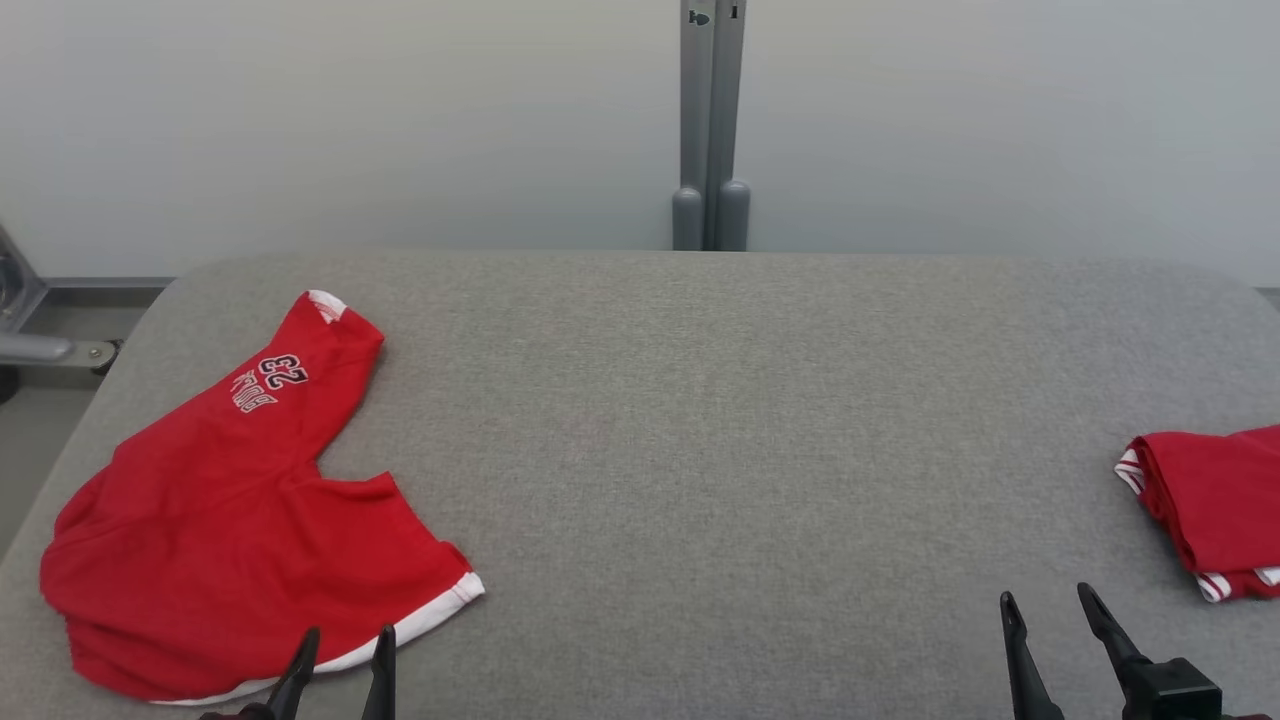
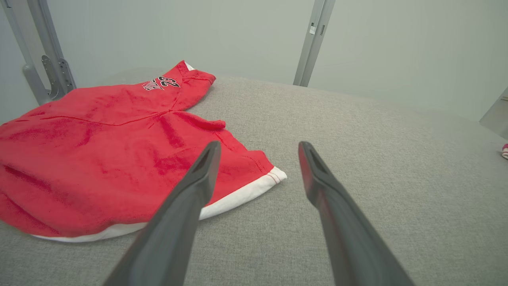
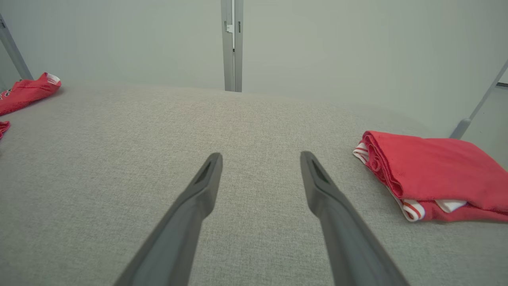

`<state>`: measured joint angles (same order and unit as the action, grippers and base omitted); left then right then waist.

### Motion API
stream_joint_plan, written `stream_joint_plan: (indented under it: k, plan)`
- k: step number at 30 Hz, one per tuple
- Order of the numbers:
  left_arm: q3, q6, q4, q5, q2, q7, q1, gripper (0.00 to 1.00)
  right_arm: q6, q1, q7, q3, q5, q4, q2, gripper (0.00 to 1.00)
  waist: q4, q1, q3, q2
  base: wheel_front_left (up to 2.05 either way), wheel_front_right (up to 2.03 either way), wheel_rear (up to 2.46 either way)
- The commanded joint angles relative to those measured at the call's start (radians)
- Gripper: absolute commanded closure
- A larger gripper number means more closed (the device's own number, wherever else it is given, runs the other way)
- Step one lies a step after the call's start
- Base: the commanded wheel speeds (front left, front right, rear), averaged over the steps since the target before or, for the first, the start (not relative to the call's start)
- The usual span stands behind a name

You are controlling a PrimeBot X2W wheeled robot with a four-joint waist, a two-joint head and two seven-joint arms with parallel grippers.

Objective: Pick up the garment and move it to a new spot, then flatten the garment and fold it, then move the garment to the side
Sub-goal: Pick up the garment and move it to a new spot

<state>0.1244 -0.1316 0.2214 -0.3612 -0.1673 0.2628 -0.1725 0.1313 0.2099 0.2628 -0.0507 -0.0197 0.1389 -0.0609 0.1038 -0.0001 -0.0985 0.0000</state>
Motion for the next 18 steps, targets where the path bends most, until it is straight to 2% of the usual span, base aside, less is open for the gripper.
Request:
stream_joint_plan:
  k: [1,10,18]
  plan:
    - [-0.003,0.002,-0.003,0.007,-0.004,0.002,0.006,0.0,-0.001,0.005,0.003,0.002,-0.001,0.001,0.002,0.0,0.06,0.0001,-0.007,0.0,0.0,0.0,0.0]
    - [-0.027,0.002,0.003,0.011,-0.034,0.002,-0.026,0.0,-0.001,-0.018,0.003,0.057,-0.016,0.01,0.009,0.0,0.305,0.0001,-0.023,0.0,0.0,0.0,0.0]
    - [-0.166,0.002,-0.058,0.022,0.027,0.002,-0.066,0.0,-0.001,-0.14,0.002,0.17,-0.022,0.066,-0.005,0.0,0.364,0.0001,0.03,0.0,0.0,0.0,0.0]
